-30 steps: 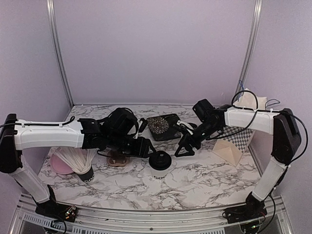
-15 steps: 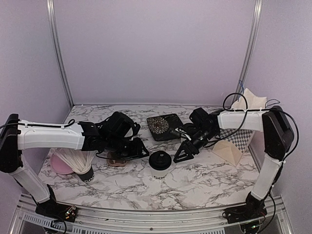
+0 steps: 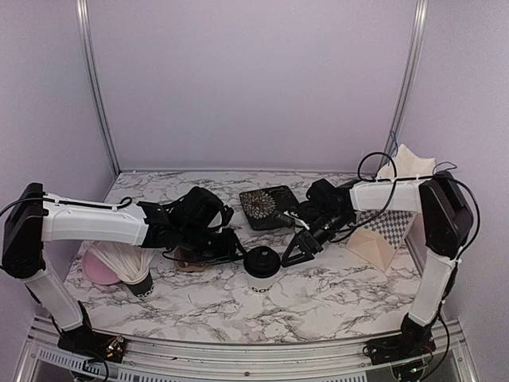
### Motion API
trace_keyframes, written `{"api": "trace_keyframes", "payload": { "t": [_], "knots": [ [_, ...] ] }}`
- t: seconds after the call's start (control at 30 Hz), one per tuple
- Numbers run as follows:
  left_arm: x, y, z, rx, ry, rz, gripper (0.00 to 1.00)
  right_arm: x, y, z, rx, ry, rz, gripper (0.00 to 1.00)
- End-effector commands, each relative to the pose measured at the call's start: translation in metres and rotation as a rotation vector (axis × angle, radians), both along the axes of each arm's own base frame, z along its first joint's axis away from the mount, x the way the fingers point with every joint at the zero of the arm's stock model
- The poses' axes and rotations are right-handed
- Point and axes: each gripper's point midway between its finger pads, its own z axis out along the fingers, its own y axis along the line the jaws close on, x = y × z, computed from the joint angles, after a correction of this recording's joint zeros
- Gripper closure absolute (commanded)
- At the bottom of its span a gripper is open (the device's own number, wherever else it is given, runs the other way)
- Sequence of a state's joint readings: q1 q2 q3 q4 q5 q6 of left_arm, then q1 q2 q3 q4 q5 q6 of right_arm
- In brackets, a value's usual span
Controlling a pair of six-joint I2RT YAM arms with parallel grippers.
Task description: Pack the takeout coffee
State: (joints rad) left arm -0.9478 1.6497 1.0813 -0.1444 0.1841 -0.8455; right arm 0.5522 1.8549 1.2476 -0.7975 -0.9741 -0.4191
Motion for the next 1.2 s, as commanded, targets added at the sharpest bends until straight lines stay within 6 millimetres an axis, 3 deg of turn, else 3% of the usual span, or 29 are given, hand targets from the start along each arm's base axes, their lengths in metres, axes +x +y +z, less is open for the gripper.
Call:
{"api": "trace_keyframes", "payload": {
  "t": [0.0, 0.23, 0.47, 0.6, 0.7, 0.9, 1.17],
  "knots": [
    [0.001, -0.005, -0.003, -0.017, -0.002, -0.025, 0.71, 0.003, 0.01, 0.008, 0.037, 0.018, 0.019, 0.28],
    [-0.003, -0.001, -0.017, 0.01, 0.024, -0.033, 0.73, 0.01, 0.013, -0.007, 0.0, 0.058, -0.006, 0.29],
    [-0.027, 0.03, -0.064, 0.137, 0.122, -0.023, 0.78, 0.035, -0.017, -0.071, -0.32, -0.056, -0.133, 0.32],
    [-0.031, 0.047, -0.076, 0.209, 0.119, -0.017, 0.8, 0.04, -0.024, -0.081, -0.391, -0.109, -0.143, 0.32],
    [-0.023, 0.036, -0.053, 0.175, 0.059, -0.036, 0.8, 0.035, -0.011, -0.059, -0.294, -0.084, -0.095, 0.32],
    [0.01, 0.006, 0.039, 0.054, -0.163, -0.047, 0.71, 0.028, 0.013, 0.034, -0.023, -0.172, 0.0, 0.24],
    [0.029, 0.004, 0.123, 0.028, -0.365, -0.061, 0.5, 0.041, 0.002, 0.089, 0.014, -0.345, 0.003, 0.12]
  ]
}}
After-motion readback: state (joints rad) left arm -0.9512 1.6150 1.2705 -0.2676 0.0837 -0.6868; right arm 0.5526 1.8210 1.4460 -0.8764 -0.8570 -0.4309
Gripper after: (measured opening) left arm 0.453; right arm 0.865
